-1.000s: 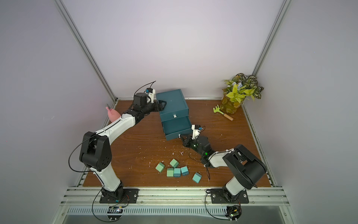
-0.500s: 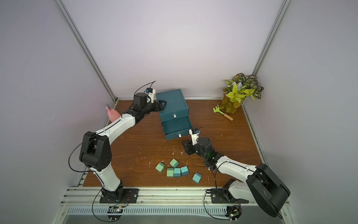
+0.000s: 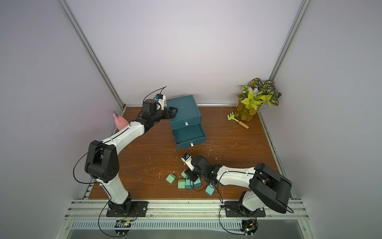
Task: Place the plugs into the drawer by color
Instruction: Pick up the plug from the center of the board.
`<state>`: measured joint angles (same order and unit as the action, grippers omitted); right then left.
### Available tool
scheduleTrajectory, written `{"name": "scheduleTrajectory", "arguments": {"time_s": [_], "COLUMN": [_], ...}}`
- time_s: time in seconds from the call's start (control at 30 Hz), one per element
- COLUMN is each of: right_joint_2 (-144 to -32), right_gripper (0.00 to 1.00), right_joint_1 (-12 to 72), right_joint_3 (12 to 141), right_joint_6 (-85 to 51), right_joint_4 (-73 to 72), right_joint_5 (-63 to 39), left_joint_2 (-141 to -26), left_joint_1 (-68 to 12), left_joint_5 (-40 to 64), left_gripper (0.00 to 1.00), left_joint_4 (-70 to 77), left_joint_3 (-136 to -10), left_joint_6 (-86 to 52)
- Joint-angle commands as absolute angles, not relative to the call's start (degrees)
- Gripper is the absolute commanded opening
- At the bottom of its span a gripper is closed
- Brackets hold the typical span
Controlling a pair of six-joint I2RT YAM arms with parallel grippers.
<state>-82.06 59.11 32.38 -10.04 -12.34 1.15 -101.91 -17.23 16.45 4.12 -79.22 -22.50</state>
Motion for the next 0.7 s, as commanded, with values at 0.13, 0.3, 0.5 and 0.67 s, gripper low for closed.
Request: {"name": "scheduleTrajectory", "arguments": {"time_s": [0.13, 0.3, 0.5, 0.67], "right_joint_2": [-83.5, -85.5, -88.1, -89.2], "right_gripper": [0.59, 0.59, 0.59, 0.56], "right_joint_1": [61.5, 62.3, 62.4, 62.4], "right_joint_3": [35.0, 35.6, 37.5, 37.9], "right_joint_6": [-8.2, -8.2, -7.9, -8.1], "right_joint_4": [-10.3, -9.8, -8.3, -8.2], "right_joint_5": [4.1, 5.1, 4.9, 5.1], "left_joint_2": [-101.4, -101.4, -101.4, -101.4], "left_joint_1": [-17.1, -17.1, -17.2, -17.2], "left_joint_5": [16.0, 15.9, 15.7, 15.6], "left_gripper": [0.82, 0.82, 0.82, 0.82], "left_joint_4": [3.1, 3.0, 3.0, 2.9], "left_joint_3": [-78.1, -78.1, -78.0, -78.1], "left_joint_6": [-22.2, -22.3, -22.1, -22.0]}}
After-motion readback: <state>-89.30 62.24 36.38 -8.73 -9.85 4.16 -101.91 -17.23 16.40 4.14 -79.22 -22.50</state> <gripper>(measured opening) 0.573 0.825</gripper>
